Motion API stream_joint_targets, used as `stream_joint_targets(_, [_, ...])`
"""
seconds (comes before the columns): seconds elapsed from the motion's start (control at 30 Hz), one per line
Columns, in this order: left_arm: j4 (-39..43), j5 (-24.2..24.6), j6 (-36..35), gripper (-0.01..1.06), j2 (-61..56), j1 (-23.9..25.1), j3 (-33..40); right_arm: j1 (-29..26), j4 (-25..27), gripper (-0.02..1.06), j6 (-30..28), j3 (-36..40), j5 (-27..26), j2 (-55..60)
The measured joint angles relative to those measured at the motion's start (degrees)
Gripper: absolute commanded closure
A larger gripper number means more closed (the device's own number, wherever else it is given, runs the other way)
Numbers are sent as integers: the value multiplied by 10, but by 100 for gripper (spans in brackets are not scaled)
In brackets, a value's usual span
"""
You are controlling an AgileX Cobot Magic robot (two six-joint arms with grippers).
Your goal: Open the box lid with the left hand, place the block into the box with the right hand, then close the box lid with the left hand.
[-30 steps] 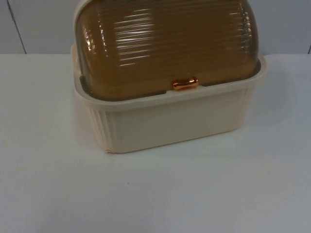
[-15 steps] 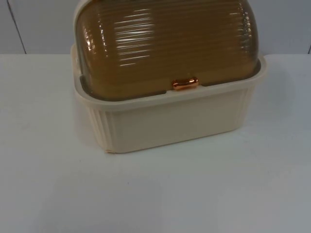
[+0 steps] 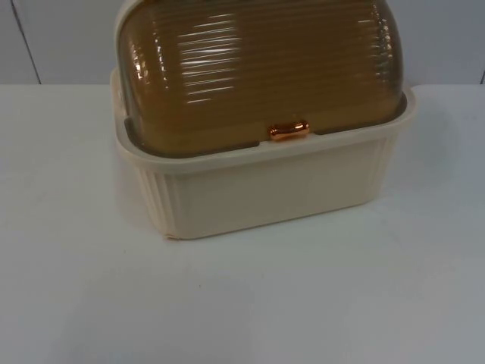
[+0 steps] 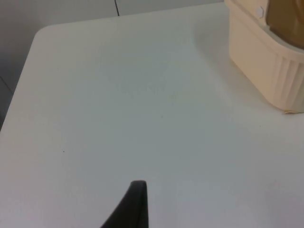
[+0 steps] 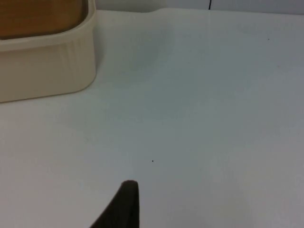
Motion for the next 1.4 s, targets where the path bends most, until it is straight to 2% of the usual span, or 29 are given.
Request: stream_joint_targets(1.4, [-5, 0, -3, 0, 0, 0, 0, 0, 4, -1, -1, 0, -1, 0])
